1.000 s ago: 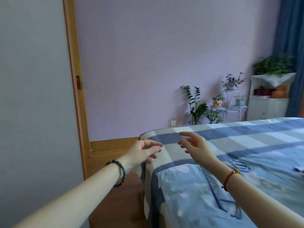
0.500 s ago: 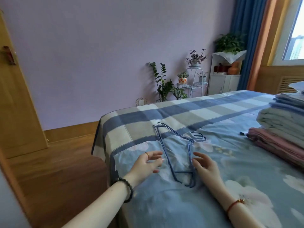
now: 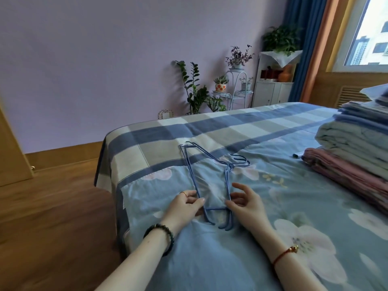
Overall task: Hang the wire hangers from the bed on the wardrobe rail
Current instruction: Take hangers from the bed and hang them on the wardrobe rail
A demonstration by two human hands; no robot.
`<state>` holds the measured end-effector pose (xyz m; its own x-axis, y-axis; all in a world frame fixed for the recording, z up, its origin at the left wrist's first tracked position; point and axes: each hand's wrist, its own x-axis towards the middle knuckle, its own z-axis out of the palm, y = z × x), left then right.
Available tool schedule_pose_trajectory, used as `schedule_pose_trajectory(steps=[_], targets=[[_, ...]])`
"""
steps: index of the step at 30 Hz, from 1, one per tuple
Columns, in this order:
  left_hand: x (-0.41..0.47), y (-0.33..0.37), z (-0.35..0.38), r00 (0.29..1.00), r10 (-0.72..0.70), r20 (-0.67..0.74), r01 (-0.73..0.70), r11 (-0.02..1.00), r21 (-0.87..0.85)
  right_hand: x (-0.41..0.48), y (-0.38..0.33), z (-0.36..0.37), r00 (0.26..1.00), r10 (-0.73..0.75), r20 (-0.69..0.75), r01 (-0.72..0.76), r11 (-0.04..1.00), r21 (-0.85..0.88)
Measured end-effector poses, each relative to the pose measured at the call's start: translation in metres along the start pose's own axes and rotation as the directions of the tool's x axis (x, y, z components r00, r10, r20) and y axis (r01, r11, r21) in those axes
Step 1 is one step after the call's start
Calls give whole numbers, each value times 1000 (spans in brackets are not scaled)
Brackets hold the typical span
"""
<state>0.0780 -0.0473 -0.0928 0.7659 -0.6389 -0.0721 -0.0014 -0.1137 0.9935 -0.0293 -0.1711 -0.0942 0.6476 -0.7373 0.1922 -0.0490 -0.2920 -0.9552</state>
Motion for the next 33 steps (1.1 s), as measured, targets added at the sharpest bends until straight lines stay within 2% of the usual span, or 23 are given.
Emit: schedule_pose_trajectory(steps=[7, 14, 22, 26, 33], targets=[[0, -2, -3, 1000, 16, -22, -17, 999, -42, 2, -1, -3, 986, 133, 98, -140, 988, 67], [-10, -7, -3, 997, 80, 6, -78, 987, -143, -8, -15, -7, 951, 125, 283, -174, 972, 155], [-23, -8, -6, 991, 125, -47, -132, 970, -205, -22, -27, -9, 949, 117, 293, -208, 931, 302], [-33, -3, -9, 985, 139, -100, -154, 975, -163, -35, -47, -11, 932, 67, 355, -185, 934, 307], [-59, 31, -45, 960, 218, -175, -247, 955, -167, -56, -88, 6, 929, -85, 360, -23, 958, 286]])
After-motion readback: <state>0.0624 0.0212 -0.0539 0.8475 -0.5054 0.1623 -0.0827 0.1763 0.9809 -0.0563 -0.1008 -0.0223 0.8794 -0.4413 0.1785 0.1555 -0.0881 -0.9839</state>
